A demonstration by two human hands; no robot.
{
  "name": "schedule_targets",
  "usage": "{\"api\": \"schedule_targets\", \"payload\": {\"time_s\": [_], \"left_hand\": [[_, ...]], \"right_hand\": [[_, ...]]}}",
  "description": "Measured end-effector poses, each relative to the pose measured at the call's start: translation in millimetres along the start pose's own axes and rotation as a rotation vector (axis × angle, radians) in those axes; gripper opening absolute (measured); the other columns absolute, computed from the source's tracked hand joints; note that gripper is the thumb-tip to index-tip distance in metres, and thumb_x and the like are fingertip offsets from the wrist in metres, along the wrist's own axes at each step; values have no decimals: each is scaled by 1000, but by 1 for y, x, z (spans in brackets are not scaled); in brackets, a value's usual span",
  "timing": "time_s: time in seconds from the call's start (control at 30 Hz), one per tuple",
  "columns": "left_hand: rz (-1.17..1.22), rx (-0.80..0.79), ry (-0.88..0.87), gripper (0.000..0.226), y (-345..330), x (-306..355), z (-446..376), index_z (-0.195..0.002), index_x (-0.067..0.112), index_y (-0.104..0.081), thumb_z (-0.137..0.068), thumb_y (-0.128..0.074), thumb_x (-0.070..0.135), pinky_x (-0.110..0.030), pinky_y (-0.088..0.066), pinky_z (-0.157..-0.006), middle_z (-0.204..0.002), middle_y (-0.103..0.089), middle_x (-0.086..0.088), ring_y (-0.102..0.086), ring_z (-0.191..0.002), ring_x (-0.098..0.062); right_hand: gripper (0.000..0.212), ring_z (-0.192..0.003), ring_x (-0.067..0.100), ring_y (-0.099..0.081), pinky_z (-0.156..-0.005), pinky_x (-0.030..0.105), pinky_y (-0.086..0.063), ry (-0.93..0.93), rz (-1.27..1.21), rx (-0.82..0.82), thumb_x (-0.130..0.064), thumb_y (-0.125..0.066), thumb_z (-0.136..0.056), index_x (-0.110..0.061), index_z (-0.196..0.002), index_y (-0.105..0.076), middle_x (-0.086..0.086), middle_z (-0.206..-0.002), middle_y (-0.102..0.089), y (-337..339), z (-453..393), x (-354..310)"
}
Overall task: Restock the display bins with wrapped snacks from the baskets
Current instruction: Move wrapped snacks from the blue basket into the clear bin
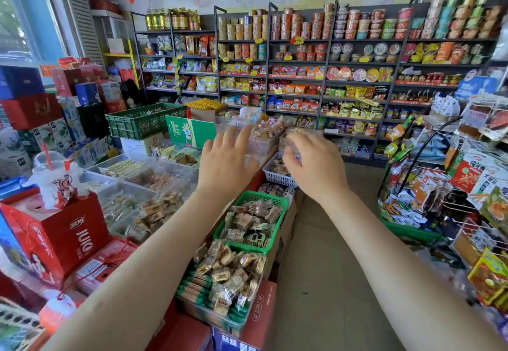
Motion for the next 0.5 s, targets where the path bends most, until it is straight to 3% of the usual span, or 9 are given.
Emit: {"api": "schedule_targets", "payload": {"time_s": [0.07, 0.17, 0.3, 0.4, 0.5], "left_hand": [[66, -240, 11, 47, -43, -11, 5, -141, 15, -44, -100, -45, 39, -42, -45, -93, -137, -52, -11, -56, -118, -32], [326, -510, 9, 42, -117, -14, 37, -137, 21, -54, -98, -55, 38, -34, -48, -89, -130, -59, -5, -59, -109, -23], [566, -594, 97, 34, -210, 16, 60, -128, 22, -65, -96, -61, 34, -21, -42, -80, -120, -67, 4, -58, -98, -11], [633, -648, 96, 32, -281, 54, 49, -128, 20, -65, -97, -61, 29, -15, -40, -74, -113, -67, 5, -59, -96, -10], [667, -653, 122, 31, -347, 95, 15, -127, 20, -65, -96, -62, 23, -17, -43, -74, -104, -67, 6, -61, -86, -11]], "right_hand": [[31, -87, 16, -64, -71, 37, -55, -40, -78, -157, -36, -42, -103, -21, -117, -65, -4, -106, -68, -33, 8, 13], [27, -80, 8, -61, -72, 35, -54, -142, -208, -394, -37, -48, -102, -27, -119, -66, -14, -101, -64, -88, 50, 44], [20, -78, -3, -59, -64, 8, -43, -348, -369, -461, -29, -56, -100, -26, -114, -70, -20, -88, -64, -143, 104, 117], [19, -83, 4, -59, -65, 8, -41, -558, -470, -433, -23, -57, -100, -23, -112, -71, -7, -96, -70, -177, 127, 192], [19, -77, -5, -60, -64, 8, -41, -682, -508, -380, -19, -59, -99, -21, -111, -73, -14, -86, -68, -203, 129, 273]]}}
Point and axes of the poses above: each hand's wrist, its own z-axis away from the middle knuckle, its own y-axis out of the back of the hand, x = y × z, the point moved 6 cm from there along -z, towards the middle knuckle
